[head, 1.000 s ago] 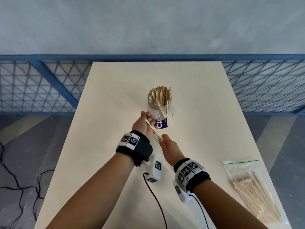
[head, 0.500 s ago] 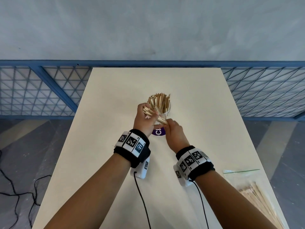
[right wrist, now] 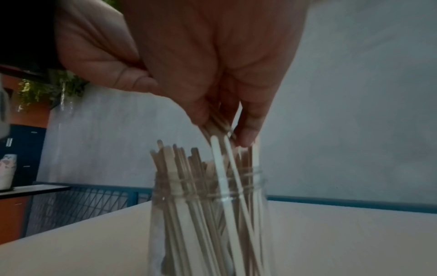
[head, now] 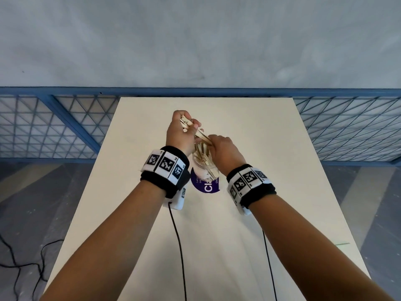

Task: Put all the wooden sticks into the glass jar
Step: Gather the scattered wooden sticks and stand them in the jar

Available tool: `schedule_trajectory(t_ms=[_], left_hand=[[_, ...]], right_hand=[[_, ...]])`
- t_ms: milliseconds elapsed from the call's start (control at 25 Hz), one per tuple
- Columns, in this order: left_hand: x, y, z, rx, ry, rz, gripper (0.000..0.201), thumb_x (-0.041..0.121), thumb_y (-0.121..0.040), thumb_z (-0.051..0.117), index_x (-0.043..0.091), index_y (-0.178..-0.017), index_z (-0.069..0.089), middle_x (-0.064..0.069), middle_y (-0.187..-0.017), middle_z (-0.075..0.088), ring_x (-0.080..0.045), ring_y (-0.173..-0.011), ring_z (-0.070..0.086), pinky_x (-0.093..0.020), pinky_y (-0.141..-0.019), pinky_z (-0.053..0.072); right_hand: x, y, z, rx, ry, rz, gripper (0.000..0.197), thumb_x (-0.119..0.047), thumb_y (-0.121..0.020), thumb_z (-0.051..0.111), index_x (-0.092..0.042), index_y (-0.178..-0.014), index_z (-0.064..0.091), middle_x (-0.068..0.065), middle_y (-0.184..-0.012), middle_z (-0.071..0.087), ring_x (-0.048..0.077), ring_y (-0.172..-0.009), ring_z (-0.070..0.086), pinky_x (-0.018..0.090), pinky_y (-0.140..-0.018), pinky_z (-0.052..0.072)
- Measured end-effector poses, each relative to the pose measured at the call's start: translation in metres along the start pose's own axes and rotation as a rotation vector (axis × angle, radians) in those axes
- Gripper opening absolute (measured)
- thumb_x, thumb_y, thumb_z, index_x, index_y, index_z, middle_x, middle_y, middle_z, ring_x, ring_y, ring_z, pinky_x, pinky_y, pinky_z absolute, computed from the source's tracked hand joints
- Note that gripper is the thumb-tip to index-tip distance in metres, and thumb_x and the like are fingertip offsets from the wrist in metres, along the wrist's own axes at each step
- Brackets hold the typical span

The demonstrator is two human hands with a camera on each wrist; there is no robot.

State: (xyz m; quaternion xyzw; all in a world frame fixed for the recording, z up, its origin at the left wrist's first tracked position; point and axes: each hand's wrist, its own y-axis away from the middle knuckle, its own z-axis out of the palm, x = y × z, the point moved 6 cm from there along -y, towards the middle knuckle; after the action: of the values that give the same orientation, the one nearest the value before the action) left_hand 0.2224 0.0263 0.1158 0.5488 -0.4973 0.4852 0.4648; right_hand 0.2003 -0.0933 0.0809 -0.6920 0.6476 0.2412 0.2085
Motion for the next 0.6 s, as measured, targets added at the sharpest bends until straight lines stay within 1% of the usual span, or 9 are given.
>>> schedule_trajectory(t_ms=[80,120,160,240,320,400,480,520,600], left_hand=[[-0.005,0.003,0.007,-0.093,-0.293,0.098,0.028,-0.002,-0.089,0.048,0.024,-0.084,0.041,0.005,-0.078,0.060,-0.014,-0.065,0.059,-0.018,-0.064,0.051],[-0.011,0.006,0.012,-0.152,-0.419,0.128,0.024,-0.002,-0.088,0.049,0.021,-0.087,0.041,0.001,-0.080,0.062,-0.010,-0.058,0.055,-0.009,-0.056,0.046],[-0.019,0.009,0.016,-0.207,-0.504,0.142,0.022,-0.001,-0.088,0.049,0.020,-0.088,0.042,-0.004,-0.083,0.064,-0.011,-0.054,0.054,-0.008,-0.050,0.044],[-0.033,0.010,0.020,-0.265,-0.574,0.146,0.019,0.000,-0.086,0.052,0.017,-0.093,0.048,-0.013,-0.086,0.069,-0.025,-0.058,0.060,-0.023,-0.058,0.052],[-0.042,0.008,0.021,-0.278,-0.611,0.143,0.019,0.000,-0.085,0.053,0.009,-0.102,0.051,-0.009,-0.082,0.065,-0.025,-0.061,0.059,-0.029,-0.063,0.050],[-0.044,0.005,0.026,-0.321,-0.639,0.142,0.020,0.000,-0.086,0.051,0.006,-0.105,0.050,-0.005,-0.079,0.060,-0.020,-0.063,0.056,-0.027,-0.065,0.047],[-0.044,0.004,0.033,-0.390,-0.690,0.147,0.019,0.001,-0.087,0.047,0.005,-0.106,0.049,-0.007,-0.082,0.060,-0.024,-0.072,0.058,-0.030,-0.068,0.047],[-0.046,0.002,0.035,-0.426,-0.746,0.149,0.019,0.004,-0.088,0.045,0.006,-0.107,0.049,-0.010,-0.086,0.062,-0.027,-0.079,0.060,-0.033,-0.072,0.048],[-0.053,-0.002,0.041,-0.510,-1.028,0.169,0.024,0.016,-0.093,0.041,0.009,-0.113,0.049,-0.016,-0.107,0.061,-0.033,-0.101,0.056,-0.039,-0.086,0.044]], right_hand=[[0.007,0.001,0.010,-0.043,-0.056,0.051,0.021,-0.011,-0.093,0.042,-0.008,-0.108,0.057,0.014,-0.100,0.065,0.032,-0.093,0.061,0.030,-0.069,0.043],[0.010,0.004,0.015,-0.059,-0.108,0.074,0.025,-0.014,-0.093,0.044,-0.011,-0.115,0.056,0.014,-0.104,0.065,0.030,-0.095,0.062,0.030,-0.072,0.045],[0.011,0.008,0.017,-0.066,-0.165,0.091,0.030,-0.016,-0.094,0.044,-0.014,-0.122,0.054,0.013,-0.109,0.065,0.028,-0.099,0.062,0.031,-0.080,0.049],[0.013,0.010,0.020,-0.062,-0.253,0.116,0.036,-0.019,-0.094,0.045,-0.022,-0.129,0.050,0.012,-0.117,0.064,0.026,-0.108,0.060,0.035,-0.094,0.049],[0.015,0.009,0.021,-0.061,-0.280,0.122,0.041,-0.016,-0.093,0.044,-0.025,-0.133,0.047,0.012,-0.123,0.061,0.025,-0.113,0.058,0.032,-0.098,0.046],[0.017,0.008,0.022,-0.058,-0.245,0.117,0.042,-0.012,-0.093,0.043,-0.022,-0.133,0.046,0.014,-0.121,0.061,0.027,-0.111,0.058,0.030,-0.092,0.045],[0.019,0.007,0.021,-0.030,-0.240,0.108,0.038,-0.010,-0.091,0.042,-0.015,-0.128,0.049,0.015,-0.113,0.064,0.028,-0.102,0.060,0.029,-0.080,0.044],[0.020,0.008,0.022,-0.015,-0.249,0.106,0.035,-0.008,-0.091,0.042,-0.012,-0.124,0.050,0.015,-0.110,0.064,0.027,-0.096,0.060,0.028,-0.077,0.042],[0.023,0.011,0.021,0.042,-0.259,0.080,0.030,-0.005,-0.089,0.043,-0.006,-0.117,0.054,0.017,-0.109,0.062,0.027,-0.097,0.058,0.027,-0.079,0.042]])
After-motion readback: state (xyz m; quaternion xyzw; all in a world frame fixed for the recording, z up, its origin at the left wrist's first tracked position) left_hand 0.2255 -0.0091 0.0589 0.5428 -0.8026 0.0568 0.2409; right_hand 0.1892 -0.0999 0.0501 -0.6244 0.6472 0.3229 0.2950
